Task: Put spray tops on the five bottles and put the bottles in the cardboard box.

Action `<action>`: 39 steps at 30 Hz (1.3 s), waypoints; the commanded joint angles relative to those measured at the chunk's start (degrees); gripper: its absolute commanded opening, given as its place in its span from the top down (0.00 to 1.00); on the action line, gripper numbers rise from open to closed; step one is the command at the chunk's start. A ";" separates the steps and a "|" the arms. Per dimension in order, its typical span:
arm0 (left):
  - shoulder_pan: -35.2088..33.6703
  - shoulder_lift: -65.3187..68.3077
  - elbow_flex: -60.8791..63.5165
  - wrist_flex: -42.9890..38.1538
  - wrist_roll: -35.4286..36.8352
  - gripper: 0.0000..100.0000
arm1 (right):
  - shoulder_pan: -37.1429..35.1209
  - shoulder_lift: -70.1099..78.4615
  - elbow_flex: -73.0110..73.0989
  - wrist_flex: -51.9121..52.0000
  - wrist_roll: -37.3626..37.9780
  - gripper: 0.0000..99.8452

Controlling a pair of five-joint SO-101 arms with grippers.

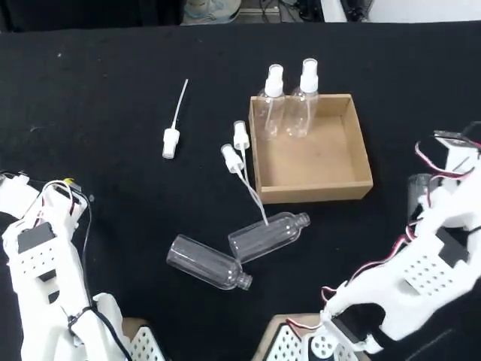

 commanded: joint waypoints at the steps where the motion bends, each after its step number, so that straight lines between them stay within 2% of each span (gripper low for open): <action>1: 0.84 -1.05 -2.77 -1.32 0.26 0.82 | -1.49 -5.49 1.80 -1.14 -2.99 0.77; 6: 0.84 -1.05 -2.86 -1.32 0.26 0.82 | -0.88 -11.56 7.96 -7.47 -6.77 0.77; 12: 0.84 -1.05 -2.86 -1.32 0.26 0.82 | 1.05 -18.15 15.25 -16.53 -20.22 0.77; 15: 0.84 -1.05 -2.86 -1.32 0.26 0.82 | 1.67 -21.14 15.34 -18.73 -23.38 0.77; 21: 0.84 -1.05 -2.86 -1.32 0.26 0.82 | 2.90 -25.27 15.34 -22.86 -21.89 0.77; 28: 0.75 -1.05 -2.86 -1.32 0.26 0.82 | 8.70 -22.29 16.57 -35.78 -19.34 0.77; 35: 0.84 -1.05 -2.77 -1.32 0.26 0.82 | 8.79 -11.03 16.40 -36.04 -17.76 0.77; 39: 0.84 -1.05 -2.77 -1.32 0.26 0.82 | 8.70 -9.80 16.92 -35.08 -17.93 0.77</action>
